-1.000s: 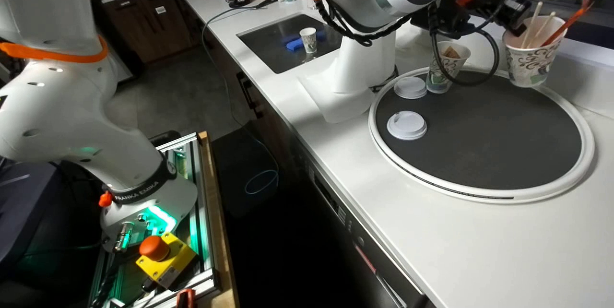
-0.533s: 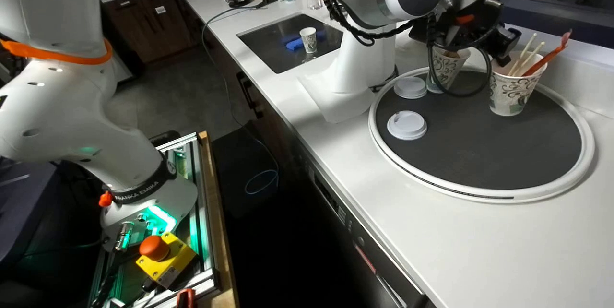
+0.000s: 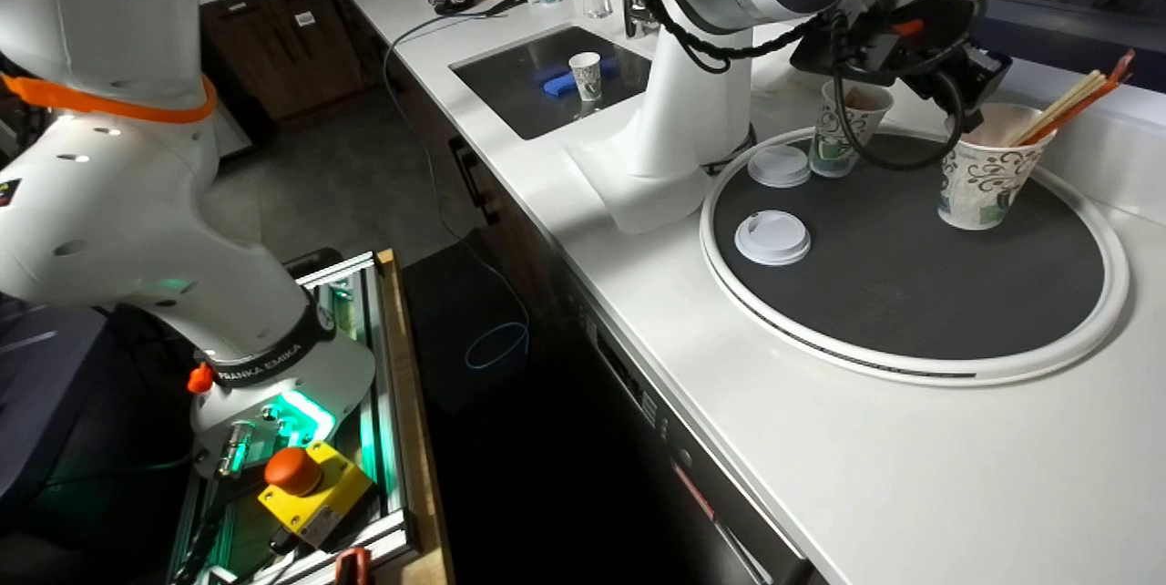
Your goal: Move the coffee cup on the right backwards then place the cup on the left forwards and put the white lid on top of the coffee cup at the front.
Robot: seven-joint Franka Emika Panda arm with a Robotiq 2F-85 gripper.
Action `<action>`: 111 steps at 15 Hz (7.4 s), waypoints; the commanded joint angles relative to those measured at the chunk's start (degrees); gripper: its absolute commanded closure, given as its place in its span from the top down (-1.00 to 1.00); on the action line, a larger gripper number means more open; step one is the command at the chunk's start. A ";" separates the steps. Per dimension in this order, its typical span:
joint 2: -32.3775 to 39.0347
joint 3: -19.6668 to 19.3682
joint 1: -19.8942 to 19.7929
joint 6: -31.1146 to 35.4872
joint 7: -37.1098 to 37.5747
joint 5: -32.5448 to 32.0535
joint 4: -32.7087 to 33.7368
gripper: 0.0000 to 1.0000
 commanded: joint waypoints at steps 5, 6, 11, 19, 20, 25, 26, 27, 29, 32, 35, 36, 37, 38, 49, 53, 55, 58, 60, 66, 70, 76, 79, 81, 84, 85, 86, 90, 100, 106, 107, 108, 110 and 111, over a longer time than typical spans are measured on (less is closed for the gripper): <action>4.18 -0.41 1.20 -1.48 -1.20 7.02 3.72 -0.98; 4.40 -0.49 1.28 -2.20 -0.94 7.71 4.05 -0.42; 4.60 -0.98 1.41 -2.17 -0.94 9.02 4.72 0.18; -5.62 -6.15 5.08 -4.63 1.99 5.45 -0.37 1.00; -7.05 -6.09 5.42 -5.41 1.57 5.14 -1.19 1.00; -11.77 3.16 1.83 -6.86 -9.19 13.36 -5.31 1.00; -11.66 3.75 1.93 -9.00 -10.39 13.70 -5.35 1.00; -11.37 3.95 2.15 -11.40 -10.74 13.77 -5.33 1.00; -10.58 3.47 3.10 -16.84 -10.06 12.08 -5.19 1.00; -9.80 2.68 3.67 -18.33 -8.51 9.30 -4.23 1.00; -9.71 2.51 3.62 -18.59 -8.38 8.95 -4.25 1.00; -9.46 3.17 3.34 -18.49 -8.67 10.36 -3.94 1.00; -8.65 3.87 3.23 -19.72 -8.55 12.04 -3.11 1.00; -8.04 4.29 3.32 -20.71 -8.16 13.22 -2.69 1.00; -5.41 4.44 2.23 -22.34 -0.67 19.75 -0.05 1.00; -3.89 3.78 2.26 -22.55 1.10 21.01 1.92 1.00; -2.21 4.06 2.19 -21.37 2.74 22.21 3.04 0.92; 0.51 4.70 2.14 -22.08 3.84 24.61 5.62 0.39; 2.03 4.67 2.33 -22.18 4.77 25.16 6.97 0.04; 1.35 3.46 2.93 -21.75 6.93 23.97 6.05 -0.86; -1.89 3.04 3.08 -20.85 6.37 23.39 2.87 -1.00; -12.01 -1.08 4.64 -20.55 10.32 18.27 -7.94 -0.98; -17.53 -4.21 4.82 -21.60 16.97 14.48 -16.24 -0.98; -19.63 -5.77 4.61 -21.35 22.35 12.29 -20.89 -0.98; -22.35 -8.03 3.64 -17.63 31.33 9.74 -28.15 -0.98; -23.43 -8.85 3.32 -16.81 34.42 8.30 -29.78 -0.98; -24.43 -9.66 2.90 -15.79 37.51 6.64 -30.88 -0.98; -26.24 -12.06 1.07 -15.03 49.87 -2.62 -31.45 -0.98; -19.35 -10.02 -1.49 -6.89 60.88 -7.24 -20.34 -0.98; -11.61 -7.20 -1.26 -2.52 57.01 2.94 -14.51 -0.98; -10.92 -6.73 -1.31 -2.81 55.79 4.86 -14.32 -0.98; -10.32 -6.37 -1.35 -3.05 54.84 6.65 -14.17 -0.98; -9.29 -6.49 -1.07 -4.09 53.67 8.71 -13.81 -0.98; -8.85 -6.81 -0.90 -4.72 53.34 9.30 -13.54 -0.98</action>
